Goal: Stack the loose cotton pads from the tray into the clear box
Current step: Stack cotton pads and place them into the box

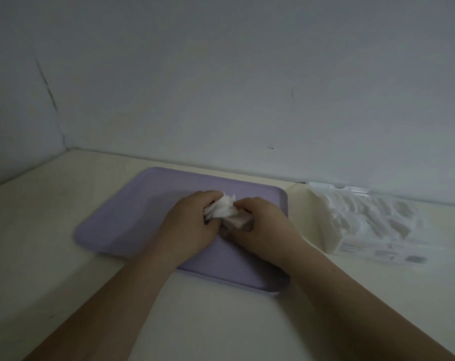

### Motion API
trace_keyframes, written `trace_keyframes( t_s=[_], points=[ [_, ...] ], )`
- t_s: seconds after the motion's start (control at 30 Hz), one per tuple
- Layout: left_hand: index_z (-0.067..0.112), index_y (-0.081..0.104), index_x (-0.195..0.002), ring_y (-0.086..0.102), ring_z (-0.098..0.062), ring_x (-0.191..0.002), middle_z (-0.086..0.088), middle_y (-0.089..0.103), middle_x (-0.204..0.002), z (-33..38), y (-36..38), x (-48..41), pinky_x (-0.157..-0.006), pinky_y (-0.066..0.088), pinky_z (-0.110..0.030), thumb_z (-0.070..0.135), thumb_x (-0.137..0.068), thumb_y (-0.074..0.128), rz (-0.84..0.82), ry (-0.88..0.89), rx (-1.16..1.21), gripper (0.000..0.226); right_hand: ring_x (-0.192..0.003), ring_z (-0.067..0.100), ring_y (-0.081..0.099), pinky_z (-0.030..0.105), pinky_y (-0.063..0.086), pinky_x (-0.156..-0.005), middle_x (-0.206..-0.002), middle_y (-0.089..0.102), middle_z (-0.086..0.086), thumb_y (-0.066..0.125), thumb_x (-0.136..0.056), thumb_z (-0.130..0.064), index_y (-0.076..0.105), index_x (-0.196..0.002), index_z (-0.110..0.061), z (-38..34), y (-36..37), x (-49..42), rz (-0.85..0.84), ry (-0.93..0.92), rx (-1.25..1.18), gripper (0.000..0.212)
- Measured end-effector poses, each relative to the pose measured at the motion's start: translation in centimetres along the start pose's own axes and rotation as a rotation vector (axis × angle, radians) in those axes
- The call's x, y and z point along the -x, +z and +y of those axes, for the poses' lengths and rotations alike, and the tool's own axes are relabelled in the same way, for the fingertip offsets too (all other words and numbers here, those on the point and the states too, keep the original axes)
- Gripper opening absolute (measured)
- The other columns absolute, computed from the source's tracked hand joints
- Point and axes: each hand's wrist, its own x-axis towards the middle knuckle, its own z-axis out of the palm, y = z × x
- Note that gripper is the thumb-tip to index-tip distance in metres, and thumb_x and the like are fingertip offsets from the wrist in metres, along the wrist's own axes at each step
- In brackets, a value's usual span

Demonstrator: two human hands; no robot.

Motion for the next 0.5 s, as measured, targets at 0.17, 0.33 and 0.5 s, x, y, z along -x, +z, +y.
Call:
trace_keyframes(
  t_s=[0.17, 0.33, 0.5],
  points=[
    [0.024, 0.069, -0.13, 0.068, -0.023, -0.117, 0.003, 0.073, -0.127, -0.5, -1.1, -0.1, -0.1, 0.055, -0.039, 0.038, -0.083, 0.06, 0.125, -0.003, -0.082, 0.05, -0.093, 0.03, 0.062, 0.036, 0.05, -0.082, -0.102, 0.064, 0.007, 0.069, -0.088, -0.048, 0.075, -0.107, -0.019, 1.3, 0.5, -0.1, 0.053, -0.073, 0.09, 0.035],
    [0.019, 0.072, -0.126, 0.069, -0.037, -0.105, -0.006, 0.076, -0.117, -1.2, -1.2, 0.6, -0.087, 0.059, -0.045, 0.022, -0.08, 0.065, 0.197, 0.048, -0.298, 0.046, -0.08, 0.027, 0.058, 0.035, 0.043, -0.07, -0.081, 0.059, 0.001, 0.05, -0.091, -0.045, 0.068, -0.083, -0.02, 1.3, 0.1, -0.1, 0.043, -0.123, 0.102, 0.032],
    [0.015, 0.055, -0.146, 0.046, -0.038, -0.142, -0.011, 0.051, -0.154, -0.2, -0.7, 1.2, -0.115, 0.04, -0.054, 0.025, -0.068, 0.051, 0.162, 0.142, -0.298, 0.079, -0.06, 0.01, 0.053, 0.02, 0.035, -0.054, -0.06, 0.055, -0.006, 0.06, -0.097, -0.033, 0.059, -0.078, -0.016, 1.8, -0.2, -0.2, 0.129, 0.015, -0.139, 0.026]
  ],
)
